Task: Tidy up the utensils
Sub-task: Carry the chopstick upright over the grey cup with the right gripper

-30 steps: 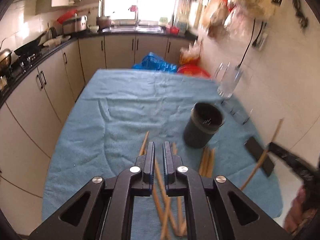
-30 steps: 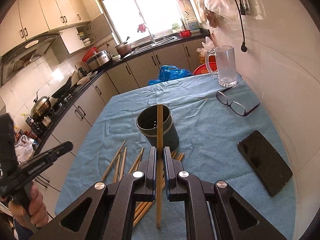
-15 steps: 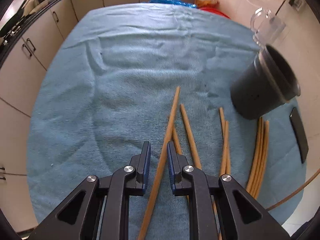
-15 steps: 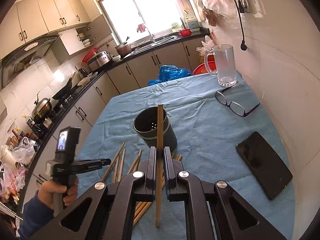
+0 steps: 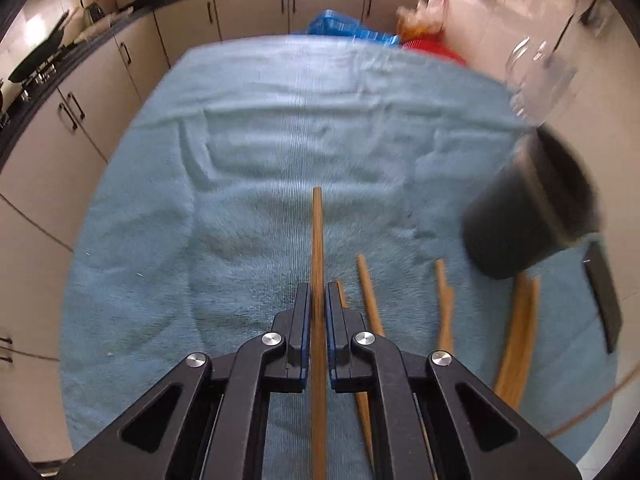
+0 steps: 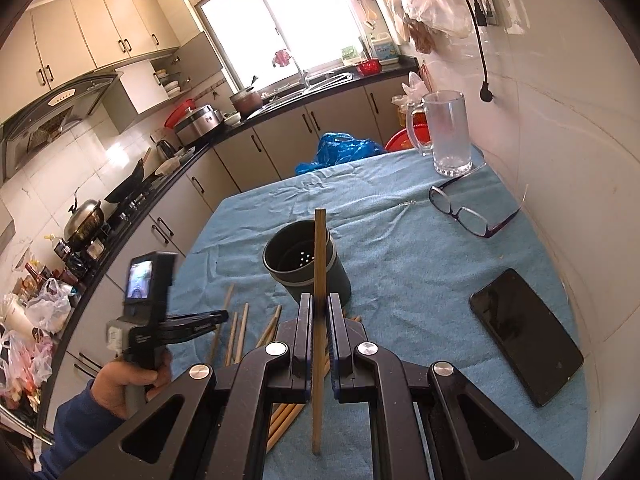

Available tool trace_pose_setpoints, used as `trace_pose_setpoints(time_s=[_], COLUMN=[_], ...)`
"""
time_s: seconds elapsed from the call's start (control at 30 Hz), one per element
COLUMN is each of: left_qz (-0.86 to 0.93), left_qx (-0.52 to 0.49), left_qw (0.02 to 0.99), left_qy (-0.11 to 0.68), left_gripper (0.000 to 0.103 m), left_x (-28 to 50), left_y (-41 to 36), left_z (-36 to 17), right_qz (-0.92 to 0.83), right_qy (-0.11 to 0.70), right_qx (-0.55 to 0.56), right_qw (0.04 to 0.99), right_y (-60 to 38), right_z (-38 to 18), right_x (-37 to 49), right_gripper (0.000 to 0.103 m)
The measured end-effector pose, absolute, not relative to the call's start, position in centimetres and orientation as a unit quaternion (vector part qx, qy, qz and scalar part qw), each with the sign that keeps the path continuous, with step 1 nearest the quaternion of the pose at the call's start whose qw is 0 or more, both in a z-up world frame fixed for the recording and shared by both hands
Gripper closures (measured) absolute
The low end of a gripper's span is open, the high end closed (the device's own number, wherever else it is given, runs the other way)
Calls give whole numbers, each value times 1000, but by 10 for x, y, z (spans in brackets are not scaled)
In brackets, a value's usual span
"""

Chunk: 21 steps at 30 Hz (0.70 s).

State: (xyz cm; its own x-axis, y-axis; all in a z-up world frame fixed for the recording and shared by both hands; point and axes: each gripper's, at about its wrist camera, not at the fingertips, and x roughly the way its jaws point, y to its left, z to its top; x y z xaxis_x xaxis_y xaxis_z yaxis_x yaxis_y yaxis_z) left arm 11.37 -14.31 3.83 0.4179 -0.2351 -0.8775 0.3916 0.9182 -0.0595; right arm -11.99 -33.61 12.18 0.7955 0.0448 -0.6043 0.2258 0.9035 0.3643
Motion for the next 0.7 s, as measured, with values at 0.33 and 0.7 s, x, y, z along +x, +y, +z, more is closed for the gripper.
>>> trace_pose_setpoints(time_s=[0.33,0.7], left_qz=[-226,-251], left_qx=[31,3], left_qw=[884,897], left_qy=[407,363], left_gripper=[97,97], left_x=[60,46], left_y=[-108,-105], left_z=[133,185], right_qz=[-44,-42], right_qy=[295,273], right_qx=[215,209], right_qw=[930,938], right_y=[-334,-333], right_z=[139,165], right_x=[-125,-124], right_gripper=[96,96])
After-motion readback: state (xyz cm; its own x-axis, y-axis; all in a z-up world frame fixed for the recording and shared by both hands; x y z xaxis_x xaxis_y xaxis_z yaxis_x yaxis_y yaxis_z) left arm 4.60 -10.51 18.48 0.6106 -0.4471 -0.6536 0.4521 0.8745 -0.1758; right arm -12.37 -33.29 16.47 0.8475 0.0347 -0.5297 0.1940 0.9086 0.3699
